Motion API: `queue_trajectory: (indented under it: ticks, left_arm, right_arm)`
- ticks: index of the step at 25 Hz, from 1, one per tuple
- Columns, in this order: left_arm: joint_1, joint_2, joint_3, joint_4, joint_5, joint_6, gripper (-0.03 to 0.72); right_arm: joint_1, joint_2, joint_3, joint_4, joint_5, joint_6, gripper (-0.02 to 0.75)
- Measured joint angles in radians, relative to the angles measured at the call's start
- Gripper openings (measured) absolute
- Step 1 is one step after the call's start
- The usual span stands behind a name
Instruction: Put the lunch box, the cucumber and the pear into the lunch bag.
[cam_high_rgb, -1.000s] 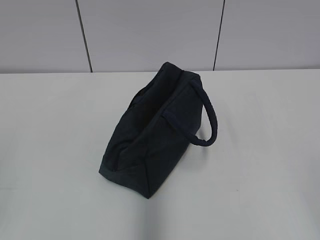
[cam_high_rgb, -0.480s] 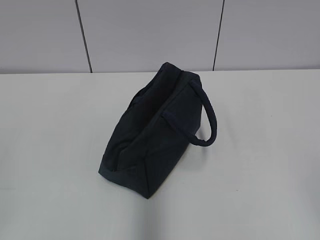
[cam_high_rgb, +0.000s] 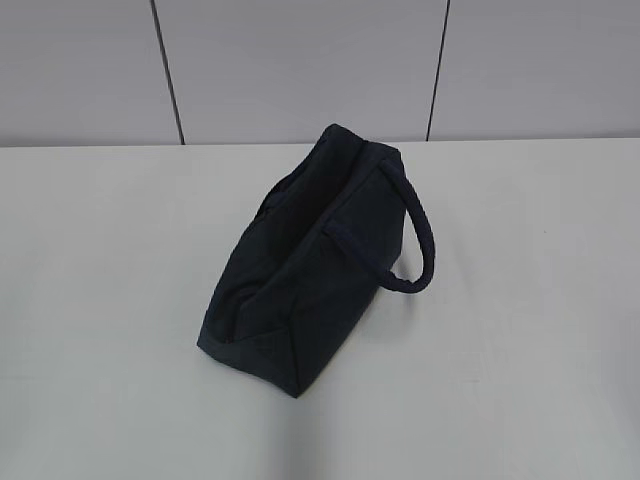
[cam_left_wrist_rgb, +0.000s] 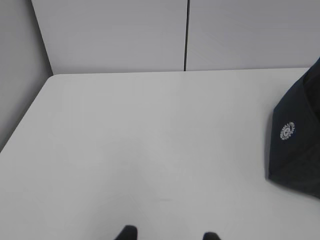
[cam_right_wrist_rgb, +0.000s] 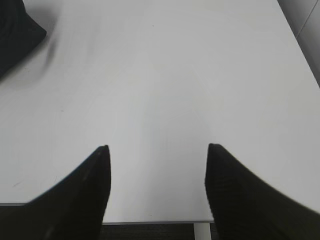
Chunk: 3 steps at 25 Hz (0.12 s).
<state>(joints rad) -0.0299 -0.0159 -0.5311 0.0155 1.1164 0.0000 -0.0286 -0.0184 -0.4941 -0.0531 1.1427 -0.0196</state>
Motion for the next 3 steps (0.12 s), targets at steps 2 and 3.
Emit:
queue_trajectory:
  ticks: [2,3]
  left_arm:
    - [0.000,0.000,0.000,0.000,0.000,0.000,0.241]
    - [0.000,0.000,0.000,0.000,0.000,0.000,0.241]
  right_arm:
    - [0.000,0.000,0.000,0.000,0.000,0.000,0.463]
    - [0.000,0.000,0.000,0.000,0.000,0.000,0.463]
